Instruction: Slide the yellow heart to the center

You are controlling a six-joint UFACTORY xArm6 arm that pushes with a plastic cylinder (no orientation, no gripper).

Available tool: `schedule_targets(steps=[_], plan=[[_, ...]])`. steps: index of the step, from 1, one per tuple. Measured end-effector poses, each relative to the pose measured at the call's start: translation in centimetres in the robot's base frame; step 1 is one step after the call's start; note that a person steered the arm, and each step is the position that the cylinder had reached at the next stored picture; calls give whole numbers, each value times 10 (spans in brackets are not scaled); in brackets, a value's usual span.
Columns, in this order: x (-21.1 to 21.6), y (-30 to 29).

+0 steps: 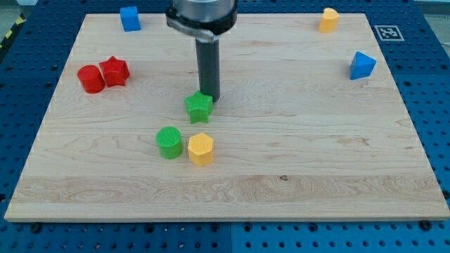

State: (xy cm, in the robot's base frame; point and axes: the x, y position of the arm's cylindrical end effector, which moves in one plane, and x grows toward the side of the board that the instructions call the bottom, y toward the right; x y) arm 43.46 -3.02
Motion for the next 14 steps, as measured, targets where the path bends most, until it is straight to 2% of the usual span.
schedule_targets(steps=[1, 2, 4, 6, 8, 9, 12, 14], plan=[[26, -2], [-1, -9], [-132, 51], [-237, 156], [-243, 207], [-242, 267], [-210, 248], [-203, 285]])
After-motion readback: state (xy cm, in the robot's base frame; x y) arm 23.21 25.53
